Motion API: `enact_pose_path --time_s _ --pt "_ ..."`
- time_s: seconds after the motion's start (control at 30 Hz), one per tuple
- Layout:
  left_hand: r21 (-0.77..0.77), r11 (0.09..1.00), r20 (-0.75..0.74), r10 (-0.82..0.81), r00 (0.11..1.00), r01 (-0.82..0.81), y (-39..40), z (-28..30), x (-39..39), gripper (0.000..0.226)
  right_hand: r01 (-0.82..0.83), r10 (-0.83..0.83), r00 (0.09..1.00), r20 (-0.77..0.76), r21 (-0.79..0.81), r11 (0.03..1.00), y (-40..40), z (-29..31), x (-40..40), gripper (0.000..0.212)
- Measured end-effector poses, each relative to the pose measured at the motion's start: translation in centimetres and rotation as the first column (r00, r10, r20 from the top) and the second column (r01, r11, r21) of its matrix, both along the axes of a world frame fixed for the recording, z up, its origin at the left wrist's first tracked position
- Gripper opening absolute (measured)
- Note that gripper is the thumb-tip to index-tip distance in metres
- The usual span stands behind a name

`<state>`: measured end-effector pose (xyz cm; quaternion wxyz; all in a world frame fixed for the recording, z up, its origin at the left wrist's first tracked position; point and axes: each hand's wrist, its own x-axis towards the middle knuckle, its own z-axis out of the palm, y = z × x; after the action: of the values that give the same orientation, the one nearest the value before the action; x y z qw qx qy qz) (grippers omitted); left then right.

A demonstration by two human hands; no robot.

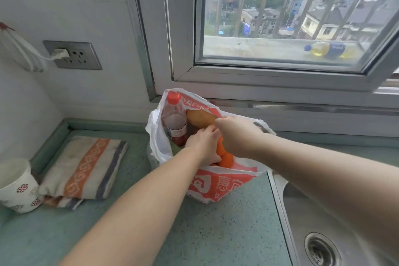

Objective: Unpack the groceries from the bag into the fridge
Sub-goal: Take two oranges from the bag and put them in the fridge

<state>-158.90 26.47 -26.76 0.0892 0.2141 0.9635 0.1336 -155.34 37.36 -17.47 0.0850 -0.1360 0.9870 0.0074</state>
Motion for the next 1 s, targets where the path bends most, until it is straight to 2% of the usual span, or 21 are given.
enact_pose_path --time_s 0.17,0.27,0.33,0.4,0.47,0.53,0.67,0.8,0.9,1.0 --pt "0.032 0.997 -0.045 0.065 0.997 -0.064 0.0 -1.1 -0.5 0.083 0.152 -0.155 0.988 0.004 -0.221 0.963 0.8 -2.7 0.0 0.031" --pt "0.081 0.989 -0.045 0.124 0.991 -0.120 -1.0 -0.6 -0.6 0.081 0.279 -0.278 0.958 0.067 -0.438 0.855 1.1 -5.1 -0.7 0.027" --pt "0.087 0.985 -0.082 0.153 0.985 -0.146 -1.8 -0.2 -0.6 0.082 0.347 -0.327 0.936 0.130 -0.502 0.792 0.9 -6.6 -1.0 0.026" --pt "0.086 0.985 -0.110 0.159 0.981 -0.150 -2.6 0.1 -0.4 0.084 0.362 -0.319 0.932 0.175 -0.521 0.773 0.6 -8.0 -1.1 0.026" --pt "0.083 0.987 -0.120 0.148 0.982 -0.139 -3.2 0.3 -0.3 0.086 0.369 -0.310 0.929 0.201 -0.521 0.769 0.4 -9.2 -1.1 0.023" --pt "0.085 0.987 -0.107 0.148 0.983 -0.139 -3.7 0.5 -0.2 0.087 0.363 -0.302 0.931 0.202 -0.454 0.814 0.7 -10.4 -1.1 0.022" --pt "0.005 0.995 -0.032 0.095 0.995 -0.095 -4.3 -0.1 0.5 0.087 0.353 -0.314 0.927 0.205 -0.193 0.916 1.8 -12.0 -0.9 0.045" --pt "0.025 0.992 0.015 0.127 0.992 -0.127 -5.2 -1.1 1.4 0.086 0.342 -0.322 0.925 0.202 -0.075 0.937 2.5 -12.8 -0.1 0.066" --pt "0.056 0.990 0.040 0.130 0.991 -0.132 -5.4 -1.2 1.9 0.084 0.353 -0.336 0.924 0.180 -0.066 0.933 2.5 -13.3 0.5 0.068" --pt "0.071 0.987 0.059 0.141 0.988 -0.145 -5.6 -1.3 2.4 0.077 0.364 -0.334 0.924 0.184 -0.160 0.918 2.0 -13.2 1.1 0.063"
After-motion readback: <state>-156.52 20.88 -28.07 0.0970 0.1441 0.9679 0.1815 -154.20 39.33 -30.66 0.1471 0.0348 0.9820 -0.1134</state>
